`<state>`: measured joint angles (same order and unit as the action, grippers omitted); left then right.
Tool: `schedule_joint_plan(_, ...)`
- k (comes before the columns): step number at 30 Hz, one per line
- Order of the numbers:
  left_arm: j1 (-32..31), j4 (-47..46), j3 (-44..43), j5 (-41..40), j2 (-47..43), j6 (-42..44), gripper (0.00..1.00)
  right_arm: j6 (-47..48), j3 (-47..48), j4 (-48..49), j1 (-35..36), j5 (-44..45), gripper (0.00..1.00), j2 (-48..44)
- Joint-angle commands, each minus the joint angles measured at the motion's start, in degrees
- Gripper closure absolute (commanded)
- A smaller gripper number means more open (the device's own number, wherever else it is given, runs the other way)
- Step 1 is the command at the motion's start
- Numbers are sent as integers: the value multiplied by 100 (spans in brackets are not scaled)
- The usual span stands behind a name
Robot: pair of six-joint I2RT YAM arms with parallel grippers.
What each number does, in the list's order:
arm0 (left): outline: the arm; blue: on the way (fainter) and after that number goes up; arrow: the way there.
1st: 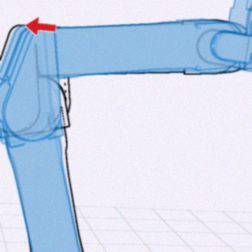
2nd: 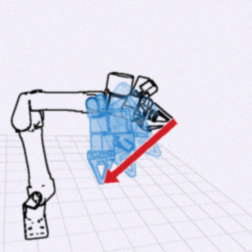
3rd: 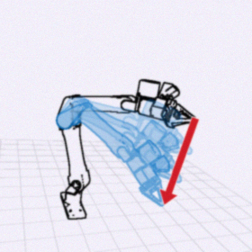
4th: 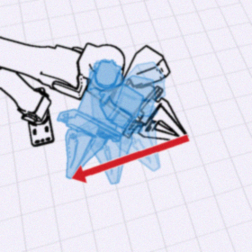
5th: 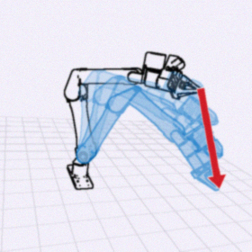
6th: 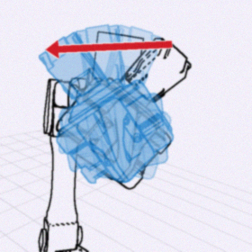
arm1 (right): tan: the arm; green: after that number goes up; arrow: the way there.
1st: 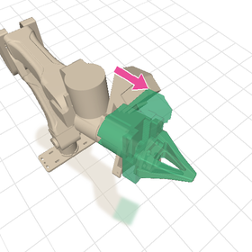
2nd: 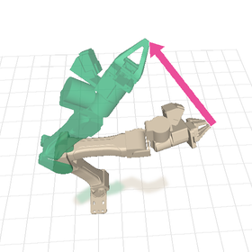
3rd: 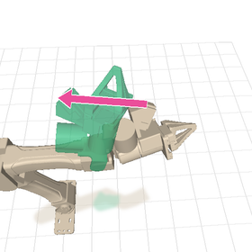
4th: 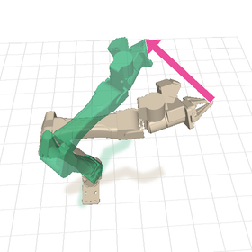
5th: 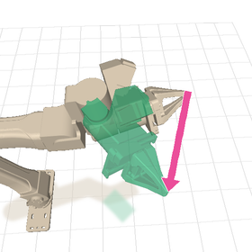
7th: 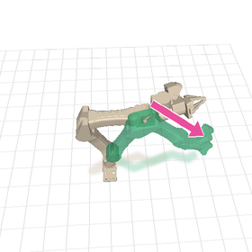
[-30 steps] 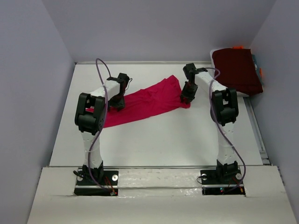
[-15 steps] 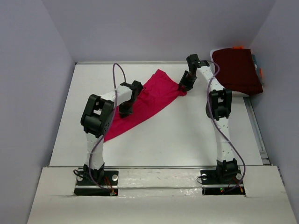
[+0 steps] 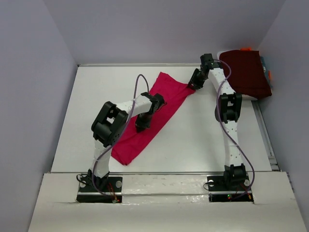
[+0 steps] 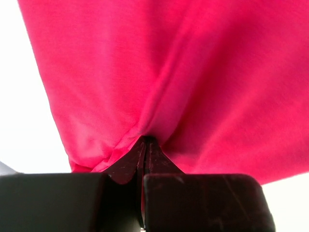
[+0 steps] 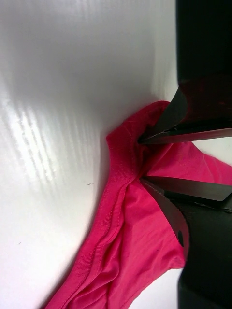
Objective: Fold and stack the t-shirts
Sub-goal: Rotate the tshirt 95 degrees
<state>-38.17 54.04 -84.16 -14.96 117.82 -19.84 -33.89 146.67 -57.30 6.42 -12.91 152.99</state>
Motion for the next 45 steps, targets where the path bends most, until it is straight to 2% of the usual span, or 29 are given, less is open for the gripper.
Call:
schedule_joint_plan(1,-260,125,-241,511,13,23,94,339,196,517,-114,34,59,293)
schedule_joint_plan(13,-1033,-60,-373,1012,-57,287,94,480,125,913,-220,-177,57,267)
schedule_joint_plan(18,-1254,-87,-478,566,-250,208,94,471,64,975,-220,-344,57,197)
schedule_joint_plan(22,-1254,-140,-970,371,-514,234,94,532,-402,1212,-220,-423,56,-234)
schedule_joint_plan(25,-1254,-69,-1373,328,-497,270,94,655,-61,967,-220,-327,54,-226)
schedule_joint_plan(27,-1254,-78,-1567,-23,-506,278,93,664,29,852,-220,-309,53,-347)
schedule_joint_plan(29,-1254,-95,-1708,-392,-506,278,85,629,-216,948,-220,-361,53,-567)
schedule_joint_plan(31,-1202,-157,-1980,-753,-471,357,71,585,-805,1053,-220,-405,53,-989)
schedule_joint_plan(32,-1045,-183,-2112,-823,-427,366,59,568,-981,1080,-220,-406,53,-1103)
schedule_joint_plan(34,-816,-210,-2586,-851,-208,332,46,594,-1333,1045,-220,-415,52,-1393)
schedule_joint_plan(38,-192,-429,-3474,-491,240,506,39,655,-1571,799,-220,-248,49,-1737)
schedule_joint_plan(43,643,-823,-4441,326,1137,656,39,621,-1571,519,-167,-300,45,-1974)
schedule_joint_plan(45,697,-913,-4678,590,1400,788,39,541,-1633,281,-97,-484,45,-2088)
